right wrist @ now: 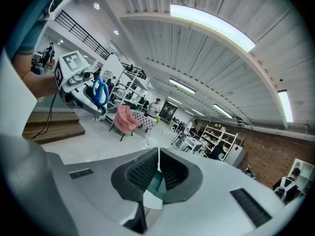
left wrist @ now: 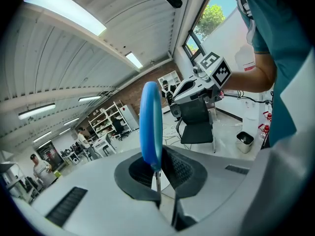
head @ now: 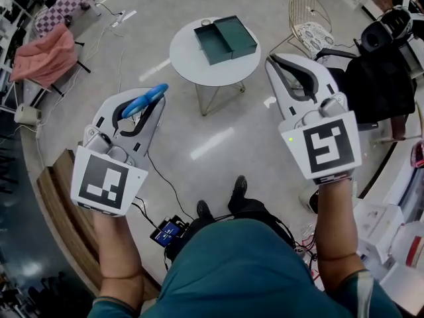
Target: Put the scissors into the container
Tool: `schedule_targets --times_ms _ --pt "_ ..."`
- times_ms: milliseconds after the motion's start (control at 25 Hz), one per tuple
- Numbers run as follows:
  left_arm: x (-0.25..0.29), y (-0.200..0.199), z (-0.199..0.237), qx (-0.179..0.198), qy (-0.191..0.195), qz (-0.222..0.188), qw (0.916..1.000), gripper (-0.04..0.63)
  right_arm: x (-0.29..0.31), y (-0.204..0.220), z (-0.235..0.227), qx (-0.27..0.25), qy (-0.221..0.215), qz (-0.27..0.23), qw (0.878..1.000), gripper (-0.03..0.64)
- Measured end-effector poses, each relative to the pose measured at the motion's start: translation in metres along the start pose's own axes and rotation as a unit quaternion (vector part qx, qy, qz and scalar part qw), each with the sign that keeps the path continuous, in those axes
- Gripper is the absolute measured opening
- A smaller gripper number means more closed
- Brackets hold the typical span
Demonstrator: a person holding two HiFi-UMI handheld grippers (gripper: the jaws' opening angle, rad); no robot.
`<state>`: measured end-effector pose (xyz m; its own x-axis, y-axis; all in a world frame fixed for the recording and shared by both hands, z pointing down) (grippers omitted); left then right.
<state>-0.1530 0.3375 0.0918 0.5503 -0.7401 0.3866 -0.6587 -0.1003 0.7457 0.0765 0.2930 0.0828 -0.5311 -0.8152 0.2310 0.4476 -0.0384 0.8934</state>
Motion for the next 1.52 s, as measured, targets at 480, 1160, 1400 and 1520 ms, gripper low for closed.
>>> schedule_targets --times_ms 480,1160,1400,1520 --pt "0.046 -0.032 0.001 0.000 -0.024 0.026 0.9994 0.026 0.016 0.022 -0.056 0.004 -0.029 -0.012 1.000 0.040" --pt "0.098 -0.025 0.039 0.004 -0.022 0.018 0.9996 0.026 0.054 0.040 -0.091 0.000 -0.017 0.002 1.000 0.040" --pt "0.132 -0.004 0.082 0.013 0.011 -0.004 0.9998 0.026 0.083 0.022 -0.095 -0.007 0.004 0.022 1.000 0.040" --pt "0.144 0.000 0.104 0.021 0.010 -0.004 0.9997 0.026 0.099 0.016 -0.101 -0.006 0.012 0.025 1.000 0.040"
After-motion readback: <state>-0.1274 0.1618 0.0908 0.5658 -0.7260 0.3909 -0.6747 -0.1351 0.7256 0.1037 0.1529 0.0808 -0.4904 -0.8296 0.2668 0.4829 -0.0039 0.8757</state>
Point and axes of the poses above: the fingertips, and each gripper's own axes: x forward along the fingers, z to its left, y out of its underside, the point moved 7 cm from there along -x, backward along the fingers, and after that the axes turned 5 degrees about x, right-handed, at the moved point
